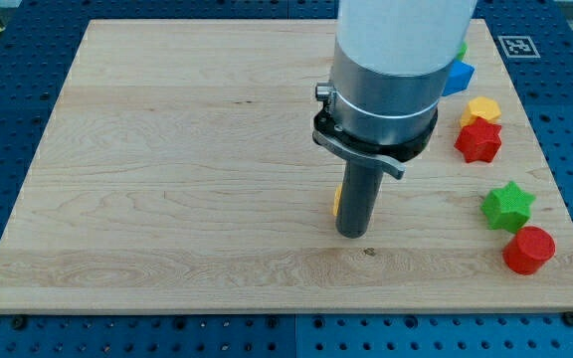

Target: Move the yellow heart close to the red star

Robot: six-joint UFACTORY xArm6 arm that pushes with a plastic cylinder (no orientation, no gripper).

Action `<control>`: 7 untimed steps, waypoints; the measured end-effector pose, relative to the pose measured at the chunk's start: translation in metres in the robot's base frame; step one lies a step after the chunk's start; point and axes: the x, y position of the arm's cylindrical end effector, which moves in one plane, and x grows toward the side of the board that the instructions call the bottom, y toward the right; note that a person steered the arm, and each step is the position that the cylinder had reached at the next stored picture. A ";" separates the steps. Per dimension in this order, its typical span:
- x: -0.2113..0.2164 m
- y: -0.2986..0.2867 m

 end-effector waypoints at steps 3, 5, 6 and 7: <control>-0.026 -0.017; -0.027 -0.006; -0.028 0.013; -0.034 0.024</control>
